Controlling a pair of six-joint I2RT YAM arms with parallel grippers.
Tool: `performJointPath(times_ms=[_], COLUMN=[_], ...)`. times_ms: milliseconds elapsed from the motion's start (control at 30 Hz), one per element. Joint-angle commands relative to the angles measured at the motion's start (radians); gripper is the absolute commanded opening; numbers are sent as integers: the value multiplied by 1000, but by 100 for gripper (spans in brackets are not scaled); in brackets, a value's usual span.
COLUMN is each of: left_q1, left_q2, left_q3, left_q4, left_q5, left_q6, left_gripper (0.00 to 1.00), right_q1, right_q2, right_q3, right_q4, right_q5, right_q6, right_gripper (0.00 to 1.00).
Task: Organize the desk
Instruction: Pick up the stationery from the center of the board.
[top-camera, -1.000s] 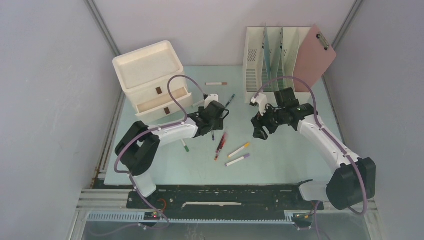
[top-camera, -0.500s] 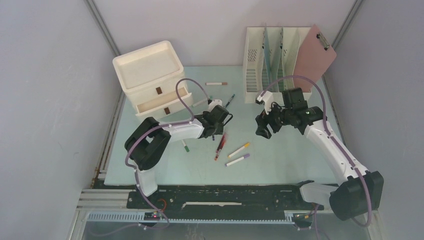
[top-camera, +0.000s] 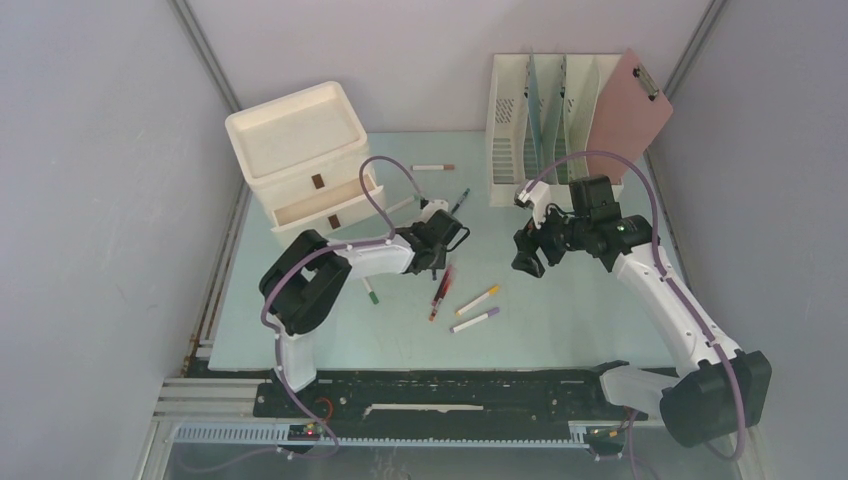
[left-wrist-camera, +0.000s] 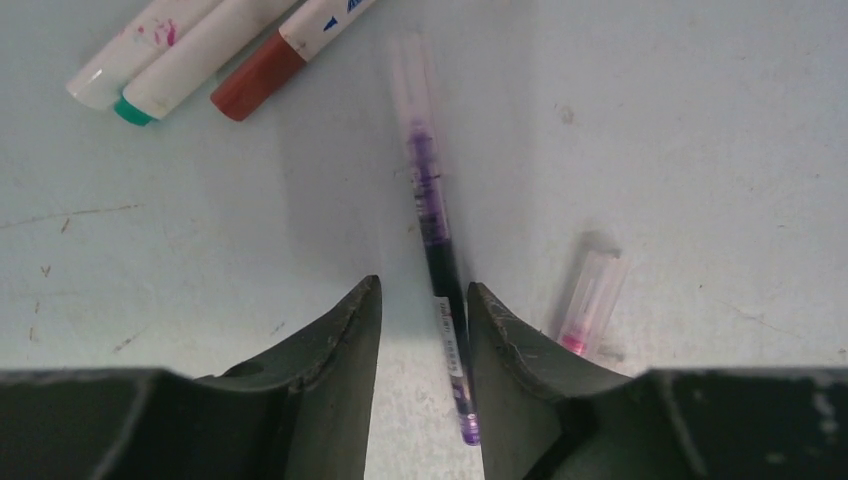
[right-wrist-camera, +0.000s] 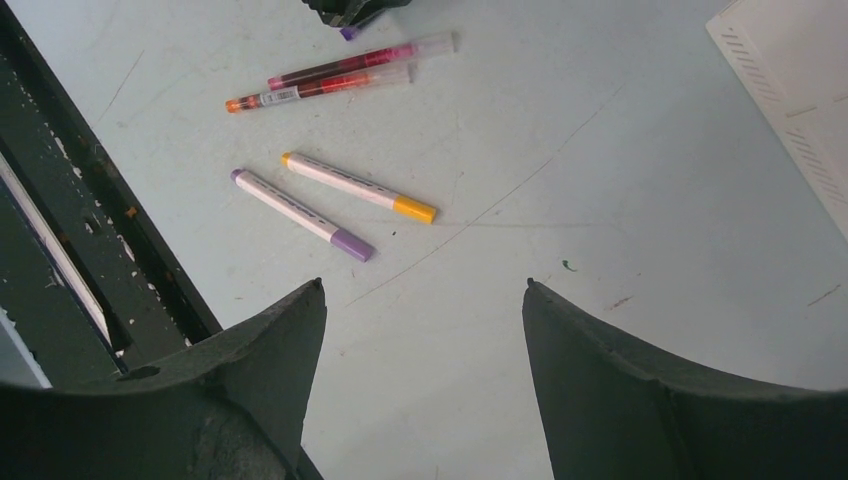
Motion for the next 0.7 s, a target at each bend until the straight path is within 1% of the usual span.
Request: performJointPath(times_ms=[0, 167, 200, 233, 333, 433, 533, 667], left_q1=[-6, -6, -6, -5, -6, -6, -6, -7], left_q2=[-8, -17, -23, -31, -78, -172, -304, -476], left_q3=[-43, -59, -64, -71, -111, -196, -296, -405], left_q4=[14, 14, 15, 16, 36, 99, 198, 273], left_q5=[-27, -34, -35, -34, -22, -11, 33, 76], left_q6=[11, 36, 41, 44, 62, 80, 118, 173], left_gripper=[39, 19, 17, 12, 1, 0, 0, 0], right_q1=[-7, -5, -2, 0, -1, -13, -26, -32], right_q2=[-17, -11, -11, -11, -13, -18, -27, -32], right_q3=[39, 39, 39, 39, 39, 39, 38, 38], right_q4=[1, 0, 0, 0, -3, -5, -5, -4], right_q5=[-32, -36, -37, -37, -44, -59, -77, -87], right_q6=[-9, -12, -13, -14, -13, -14, -11, -11], right_gripper=[80, 80, 80, 80, 81, 81, 81, 82])
